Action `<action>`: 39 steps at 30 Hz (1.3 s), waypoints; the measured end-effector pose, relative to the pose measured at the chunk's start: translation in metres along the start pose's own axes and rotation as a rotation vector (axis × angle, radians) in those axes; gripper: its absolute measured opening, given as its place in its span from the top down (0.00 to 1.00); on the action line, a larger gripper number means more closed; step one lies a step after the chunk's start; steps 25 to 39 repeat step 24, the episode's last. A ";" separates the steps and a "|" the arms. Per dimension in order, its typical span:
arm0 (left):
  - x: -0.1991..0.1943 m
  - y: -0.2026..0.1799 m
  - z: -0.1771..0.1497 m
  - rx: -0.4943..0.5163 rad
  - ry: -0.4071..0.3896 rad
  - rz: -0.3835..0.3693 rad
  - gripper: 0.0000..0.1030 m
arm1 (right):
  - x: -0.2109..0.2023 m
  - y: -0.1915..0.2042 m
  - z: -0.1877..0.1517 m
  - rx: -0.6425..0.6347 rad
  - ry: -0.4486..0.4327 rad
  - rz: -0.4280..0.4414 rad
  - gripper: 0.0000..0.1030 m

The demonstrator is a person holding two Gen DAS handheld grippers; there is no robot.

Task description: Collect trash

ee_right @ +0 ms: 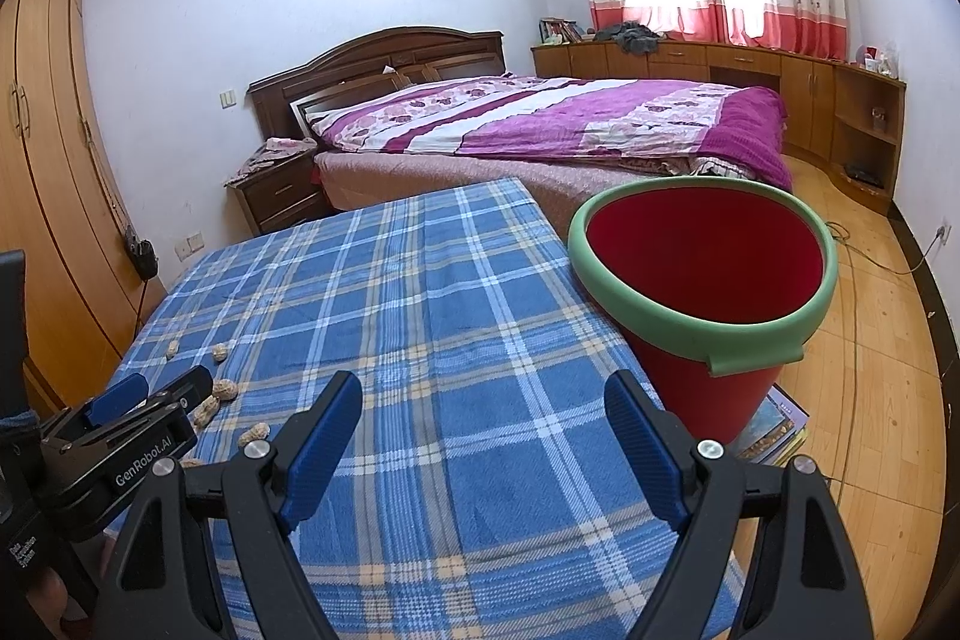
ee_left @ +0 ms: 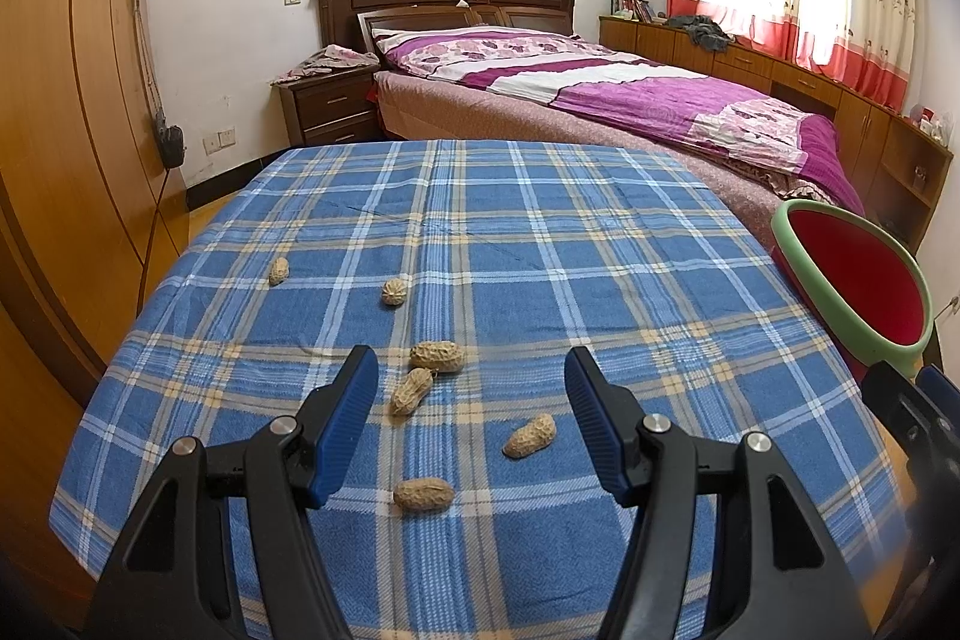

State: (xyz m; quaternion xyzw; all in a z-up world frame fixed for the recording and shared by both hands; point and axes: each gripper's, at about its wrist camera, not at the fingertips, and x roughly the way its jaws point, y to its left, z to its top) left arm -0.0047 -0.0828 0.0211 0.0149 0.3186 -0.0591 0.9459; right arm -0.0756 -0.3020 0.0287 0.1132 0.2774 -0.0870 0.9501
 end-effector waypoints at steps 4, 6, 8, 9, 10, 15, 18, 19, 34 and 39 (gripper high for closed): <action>0.000 0.000 0.000 0.001 -0.001 0.001 0.37 | -0.002 0.000 0.003 0.004 -0.008 -0.001 0.18; 0.000 0.000 0.000 0.001 -0.002 0.001 0.37 | -0.003 -0.001 0.003 0.006 -0.011 -0.001 0.18; 0.000 0.000 0.000 0.000 -0.003 0.000 0.37 | -0.003 -0.001 0.003 0.007 -0.012 -0.002 0.18; -0.001 -0.001 0.001 0.000 -0.003 0.000 0.37 | -0.003 -0.001 0.003 0.007 -0.012 -0.002 0.18; -0.001 -0.001 0.001 0.001 -0.004 0.000 0.37 | -0.003 -0.001 0.003 0.007 -0.013 -0.002 0.18; -0.001 -0.001 0.002 -0.003 -0.005 0.001 0.37 | -0.003 -0.001 0.003 0.005 -0.013 -0.001 0.18; -0.002 -0.001 0.003 -0.003 -0.006 0.000 0.37 | -0.003 -0.001 0.003 0.007 -0.012 -0.002 0.18; -0.002 -0.001 0.003 -0.003 -0.006 0.001 0.37 | -0.003 -0.001 0.003 0.007 -0.012 -0.002 0.18; -0.002 0.000 0.003 -0.004 -0.003 0.000 0.37 | -0.003 0.000 0.003 0.006 -0.012 -0.002 0.18; -0.002 0.000 0.003 -0.004 -0.003 0.000 0.37 | -0.003 0.000 0.003 0.006 -0.012 -0.002 0.18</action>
